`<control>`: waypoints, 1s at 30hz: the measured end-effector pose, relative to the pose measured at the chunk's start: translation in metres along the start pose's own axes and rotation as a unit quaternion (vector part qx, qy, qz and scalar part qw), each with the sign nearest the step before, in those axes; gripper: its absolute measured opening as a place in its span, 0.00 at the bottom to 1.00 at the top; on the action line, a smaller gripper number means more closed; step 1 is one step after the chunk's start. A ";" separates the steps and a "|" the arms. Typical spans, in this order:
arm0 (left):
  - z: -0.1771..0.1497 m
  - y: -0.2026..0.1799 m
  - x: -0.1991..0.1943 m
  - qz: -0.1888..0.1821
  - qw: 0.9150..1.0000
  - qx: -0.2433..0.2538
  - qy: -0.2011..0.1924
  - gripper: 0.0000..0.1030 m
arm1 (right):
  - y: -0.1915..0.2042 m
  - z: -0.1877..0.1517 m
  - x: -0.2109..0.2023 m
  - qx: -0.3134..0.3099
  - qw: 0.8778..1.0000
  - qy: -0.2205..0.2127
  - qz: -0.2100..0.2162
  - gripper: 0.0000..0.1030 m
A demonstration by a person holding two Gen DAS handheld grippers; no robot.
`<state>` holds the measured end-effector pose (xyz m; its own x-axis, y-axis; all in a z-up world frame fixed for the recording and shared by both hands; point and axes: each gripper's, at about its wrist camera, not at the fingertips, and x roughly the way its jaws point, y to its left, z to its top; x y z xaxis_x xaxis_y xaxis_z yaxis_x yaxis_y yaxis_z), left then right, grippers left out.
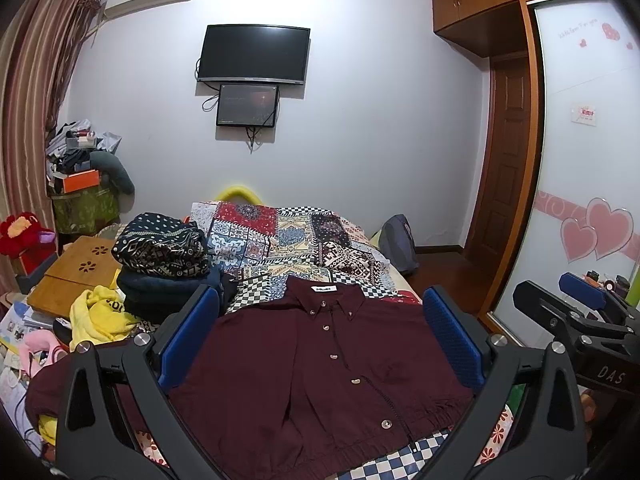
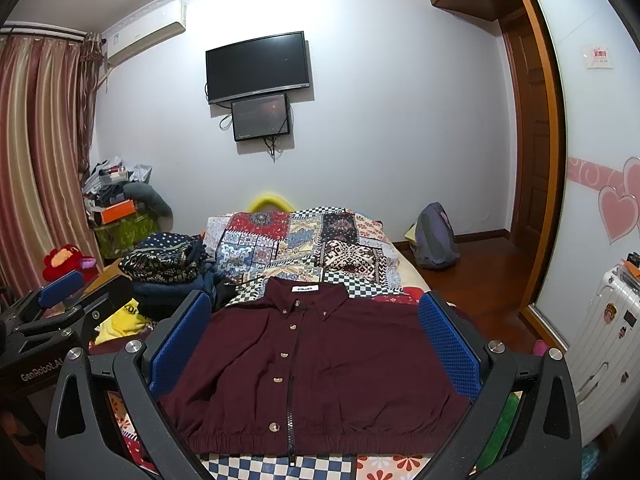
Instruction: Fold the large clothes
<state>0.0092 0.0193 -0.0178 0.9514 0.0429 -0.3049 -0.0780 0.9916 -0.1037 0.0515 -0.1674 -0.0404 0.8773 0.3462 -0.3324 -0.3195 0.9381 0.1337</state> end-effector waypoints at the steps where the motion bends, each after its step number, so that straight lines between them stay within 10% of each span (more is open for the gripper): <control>1: 0.000 0.000 0.000 0.000 1.000 0.000 0.000 1.00 | 0.000 0.000 0.000 0.000 1.000 0.001 0.000 1.00; 30: 0.001 0.007 0.011 0.000 1.000 -0.004 0.010 1.00 | -0.004 0.001 0.014 0.005 1.000 0.018 0.001 1.00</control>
<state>0.0193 0.0271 -0.0210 0.9451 0.0414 -0.3241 -0.0814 0.9905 -0.1108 0.0652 -0.1664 -0.0451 0.8634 0.3475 -0.3659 -0.3166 0.9377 0.1434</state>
